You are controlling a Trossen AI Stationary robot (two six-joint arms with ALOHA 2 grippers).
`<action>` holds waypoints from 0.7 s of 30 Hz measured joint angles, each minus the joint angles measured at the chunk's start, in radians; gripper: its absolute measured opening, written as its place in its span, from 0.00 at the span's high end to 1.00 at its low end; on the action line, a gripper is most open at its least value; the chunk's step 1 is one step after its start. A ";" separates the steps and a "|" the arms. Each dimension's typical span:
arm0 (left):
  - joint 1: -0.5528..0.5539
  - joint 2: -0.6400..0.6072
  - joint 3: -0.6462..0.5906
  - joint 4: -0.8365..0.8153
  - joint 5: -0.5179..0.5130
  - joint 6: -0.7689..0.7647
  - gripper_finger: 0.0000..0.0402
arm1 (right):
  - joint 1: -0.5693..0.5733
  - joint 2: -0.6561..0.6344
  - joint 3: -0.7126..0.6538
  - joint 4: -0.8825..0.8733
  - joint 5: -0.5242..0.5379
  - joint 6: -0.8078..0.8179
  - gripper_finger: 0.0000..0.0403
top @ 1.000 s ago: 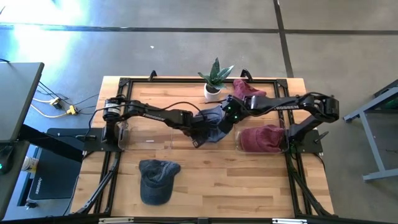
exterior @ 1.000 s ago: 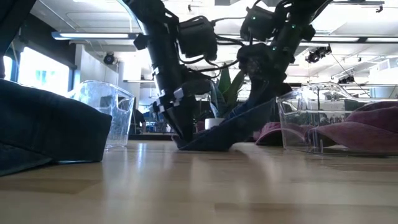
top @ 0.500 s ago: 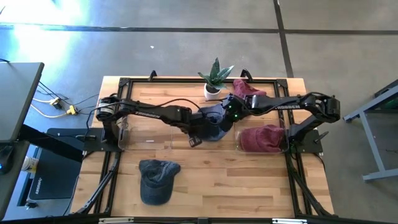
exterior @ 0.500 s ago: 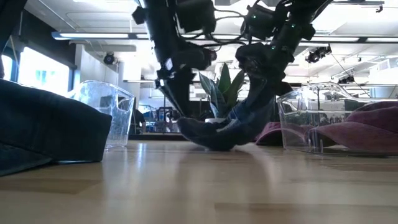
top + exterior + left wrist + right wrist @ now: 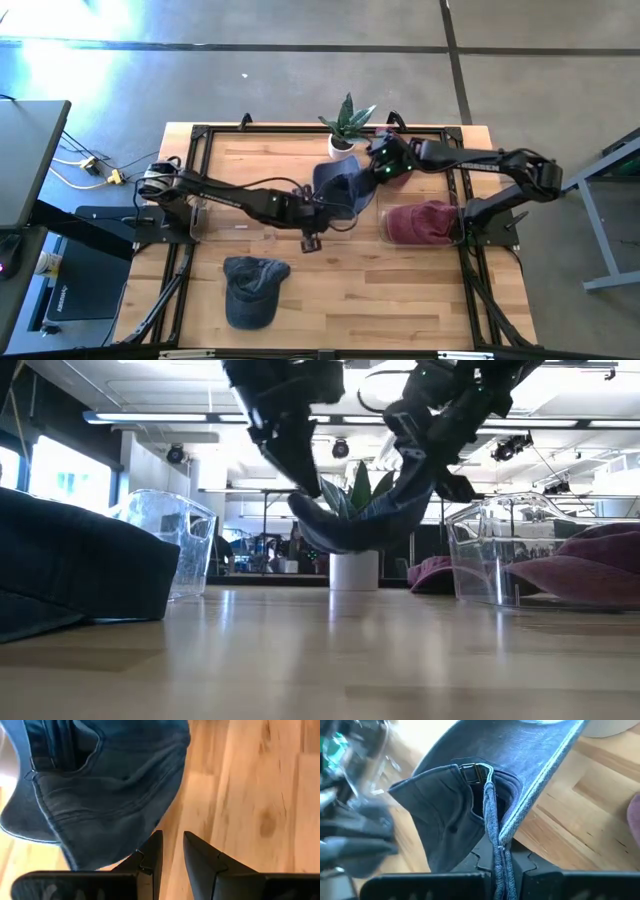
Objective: Pick & Place hat
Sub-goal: Put the top blue cap into the left transparent bin
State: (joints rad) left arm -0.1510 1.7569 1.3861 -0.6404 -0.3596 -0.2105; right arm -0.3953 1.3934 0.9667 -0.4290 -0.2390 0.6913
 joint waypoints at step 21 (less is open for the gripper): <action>0.013 0.092 0.001 0.229 -0.074 0.415 0.26 | -0.050 -0.008 0.001 0.061 -0.088 0.046 0.98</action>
State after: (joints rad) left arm -0.1378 1.8484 1.3873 -0.4111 -0.4336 0.2041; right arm -0.4458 1.3849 0.9672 -0.3680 -0.3270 0.7372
